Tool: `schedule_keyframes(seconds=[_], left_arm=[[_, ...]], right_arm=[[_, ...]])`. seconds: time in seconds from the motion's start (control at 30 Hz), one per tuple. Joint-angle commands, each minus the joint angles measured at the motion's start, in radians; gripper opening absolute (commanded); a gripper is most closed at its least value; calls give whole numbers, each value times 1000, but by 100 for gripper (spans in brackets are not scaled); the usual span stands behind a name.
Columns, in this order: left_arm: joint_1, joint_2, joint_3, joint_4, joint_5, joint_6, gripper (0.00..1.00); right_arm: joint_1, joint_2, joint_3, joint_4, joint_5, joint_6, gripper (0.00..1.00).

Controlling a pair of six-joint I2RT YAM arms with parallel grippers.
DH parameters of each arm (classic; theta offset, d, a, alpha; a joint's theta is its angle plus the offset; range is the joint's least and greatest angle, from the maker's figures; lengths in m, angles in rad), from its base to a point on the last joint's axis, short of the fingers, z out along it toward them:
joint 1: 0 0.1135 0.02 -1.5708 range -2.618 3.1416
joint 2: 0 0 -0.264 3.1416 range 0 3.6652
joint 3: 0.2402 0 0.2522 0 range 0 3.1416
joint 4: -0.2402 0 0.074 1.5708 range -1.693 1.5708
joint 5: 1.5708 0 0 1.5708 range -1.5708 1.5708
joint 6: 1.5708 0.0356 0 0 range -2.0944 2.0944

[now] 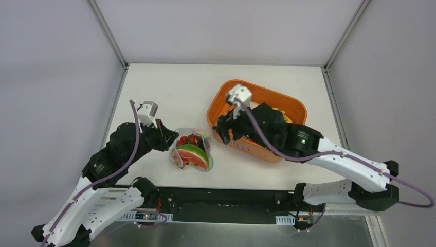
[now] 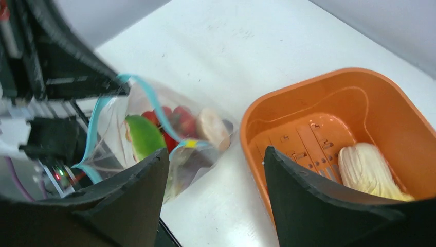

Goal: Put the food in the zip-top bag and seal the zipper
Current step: Place the fake fruit in the zipper food storage bag.

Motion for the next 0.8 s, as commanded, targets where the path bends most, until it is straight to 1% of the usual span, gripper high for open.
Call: schedule_keyframes(seconds=[0.0,0.07,0.17,0.2,0.27,0.33,0.47,0.57,0.7,0.77], left_arm=[[10,-8,-8,35,-23,-20,0],[10,-6,-6,30,-24,-19,0],[10,-2,-1,19,-25,-18,0],[10,0,-2,19,-24,-18,0],[10,2,0,19,-22,-17,0],[10,4,2,12,-24,-14,0],[10,-2,5,-1,-24,7,0],[10,9,24,-37,-16,38,0],[10,17,39,-63,5,94,0],[10,25,49,-70,24,128,0]], right_arm=[[-121,-47,-95,74,-126,274,69],[-139,-44,-122,70,-214,364,68],[-140,-37,-167,107,-312,463,68],[-139,-33,-181,126,-343,479,68],[-139,-34,-223,180,-393,458,69],[-139,-55,-290,255,-403,387,69],[-151,-158,-473,471,-397,134,68],[-177,-209,-519,517,-424,2,68],[-277,-193,-576,563,-579,-126,69],[-310,-176,-600,625,-633,-184,71]])
